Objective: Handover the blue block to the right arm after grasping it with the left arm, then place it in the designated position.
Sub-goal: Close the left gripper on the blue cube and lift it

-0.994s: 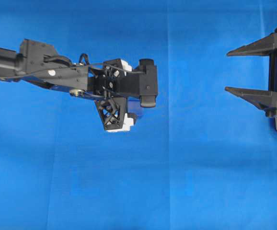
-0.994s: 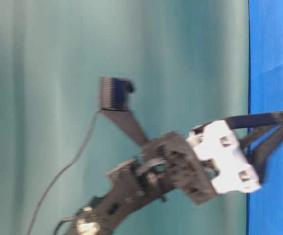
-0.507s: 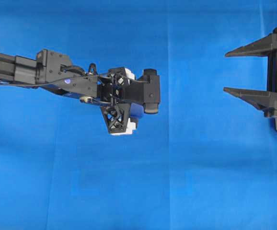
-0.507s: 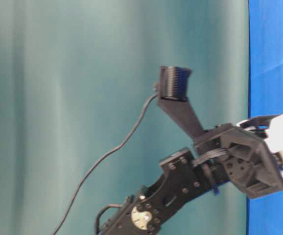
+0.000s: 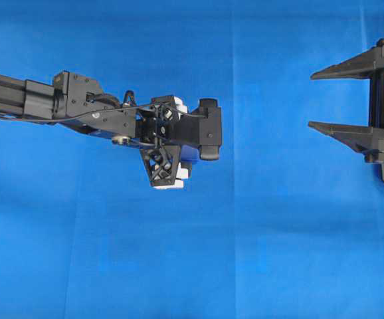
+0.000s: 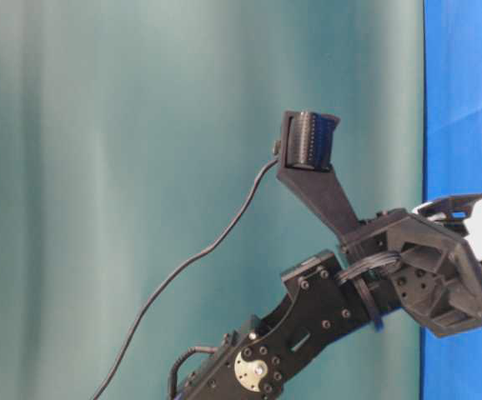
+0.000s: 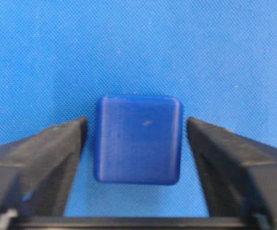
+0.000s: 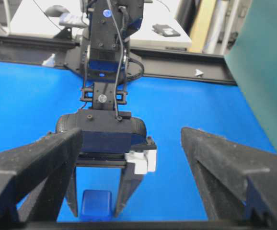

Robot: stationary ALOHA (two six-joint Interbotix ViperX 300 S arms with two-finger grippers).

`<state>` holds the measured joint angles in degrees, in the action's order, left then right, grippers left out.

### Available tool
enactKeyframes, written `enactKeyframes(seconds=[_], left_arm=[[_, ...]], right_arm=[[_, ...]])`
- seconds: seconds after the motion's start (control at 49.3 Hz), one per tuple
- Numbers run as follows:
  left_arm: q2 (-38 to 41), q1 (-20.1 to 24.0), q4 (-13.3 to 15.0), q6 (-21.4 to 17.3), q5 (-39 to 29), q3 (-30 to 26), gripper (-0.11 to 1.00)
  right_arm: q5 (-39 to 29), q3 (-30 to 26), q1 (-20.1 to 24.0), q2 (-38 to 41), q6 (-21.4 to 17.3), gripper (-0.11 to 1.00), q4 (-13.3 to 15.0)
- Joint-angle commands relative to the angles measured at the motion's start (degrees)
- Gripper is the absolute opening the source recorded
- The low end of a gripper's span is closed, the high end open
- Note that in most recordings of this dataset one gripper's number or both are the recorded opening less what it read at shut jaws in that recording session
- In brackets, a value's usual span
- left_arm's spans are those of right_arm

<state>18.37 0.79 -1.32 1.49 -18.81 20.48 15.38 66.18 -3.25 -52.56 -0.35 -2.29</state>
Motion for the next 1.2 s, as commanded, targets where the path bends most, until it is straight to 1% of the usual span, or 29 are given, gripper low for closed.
enactKeyframes(seconds=[0.0,0.041,0.061,0.101,0.527,0.771,1.176], left_arm=[[-1.05,-0.53,-0.18,-0.26,0.18,-0.44,0.61],[-1.05,-0.62,-0.18,-0.35,0.18,-0.53,0.49],[-1.14,-0.7,-0.18,-0.44,0.18,-0.44,0.47],[-1.14,-0.79,-0.18,-0.35,0.18,-0.44,0.48],[-1.41,-0.79,-0.18,-0.26,0.0,-0.44,0.48],[-2.81,-0.88,-0.18,-0.18,-2.37,-1.32,0.48],[-12.39,-0.88,-0.18,-0.09,-9.84,-2.46,0.48]], right_arm=[[0.53,-1.23,-0.09,0.35,-0.09,0.96,-0.09],[0.53,-1.23,-0.09,0.35,-0.09,0.96,-0.09],[0.53,-1.23,-0.09,0.35,-0.09,0.96,-0.18],[0.53,-1.23,-0.09,0.35,-0.09,0.96,-0.18],[0.62,-1.23,-0.09,0.35,-0.09,0.96,-0.09],[0.53,-1.32,-0.09,0.35,-0.09,0.96,-0.18],[0.35,-1.32,-0.09,0.35,-0.09,0.96,-0.09]])
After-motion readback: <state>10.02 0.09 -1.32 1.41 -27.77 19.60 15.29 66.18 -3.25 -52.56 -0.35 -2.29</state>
